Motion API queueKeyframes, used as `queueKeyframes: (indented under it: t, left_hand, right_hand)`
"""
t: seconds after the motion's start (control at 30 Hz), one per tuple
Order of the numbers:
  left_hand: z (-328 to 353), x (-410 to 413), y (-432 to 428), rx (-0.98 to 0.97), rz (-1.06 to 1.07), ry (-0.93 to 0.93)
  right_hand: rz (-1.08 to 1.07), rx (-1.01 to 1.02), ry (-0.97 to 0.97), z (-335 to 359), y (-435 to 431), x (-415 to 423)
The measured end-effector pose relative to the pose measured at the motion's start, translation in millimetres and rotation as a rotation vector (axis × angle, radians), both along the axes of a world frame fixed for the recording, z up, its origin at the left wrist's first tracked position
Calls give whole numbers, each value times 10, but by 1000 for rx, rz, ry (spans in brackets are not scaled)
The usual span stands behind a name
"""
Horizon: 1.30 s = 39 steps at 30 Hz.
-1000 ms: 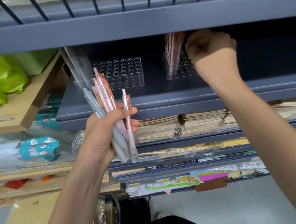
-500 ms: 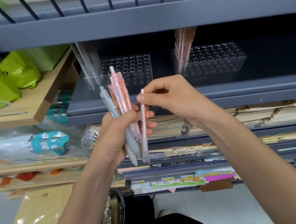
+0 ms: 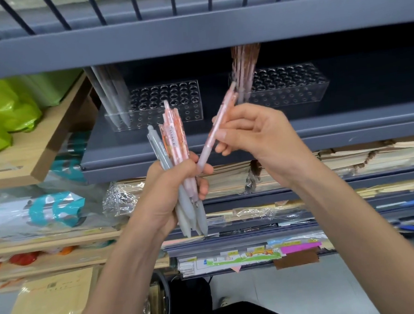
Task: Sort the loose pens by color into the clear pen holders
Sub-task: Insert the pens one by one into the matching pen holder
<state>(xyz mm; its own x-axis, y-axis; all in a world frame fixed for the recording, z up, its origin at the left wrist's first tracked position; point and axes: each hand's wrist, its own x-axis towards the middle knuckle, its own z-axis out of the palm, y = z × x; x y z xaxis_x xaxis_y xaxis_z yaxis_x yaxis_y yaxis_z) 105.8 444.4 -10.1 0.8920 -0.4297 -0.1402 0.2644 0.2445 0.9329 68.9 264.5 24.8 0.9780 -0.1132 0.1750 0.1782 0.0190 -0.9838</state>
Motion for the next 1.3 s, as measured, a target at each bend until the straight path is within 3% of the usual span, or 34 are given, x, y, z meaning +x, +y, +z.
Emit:
queueKeyframes:
  t: [0.17,0.33,0.47,0.6,0.73,1.3]
  left_hand:
    - [6,-1,-54,-2,-45,1]
    - [-19,31,-29,-18,-11,15]
    - [-45,60,9,-12,-12,1]
    - [-64,74,63,-16,-19,-26]
    - [-50,91,118,-30,-5,-28]
    - [-10,113,194,-45,-21,8]
  right_hand:
    - [-188,46,-67,77,-197,-3]
    - [-605,-118,-191,235,-554,125]
    - [-735,-208,-228,246,-693,279]
    - [-726,-252,-212,233,-716,434]
    - [-758,-459,-94,311,-741,552]
    - [-638,-888,47,327,-714,668]
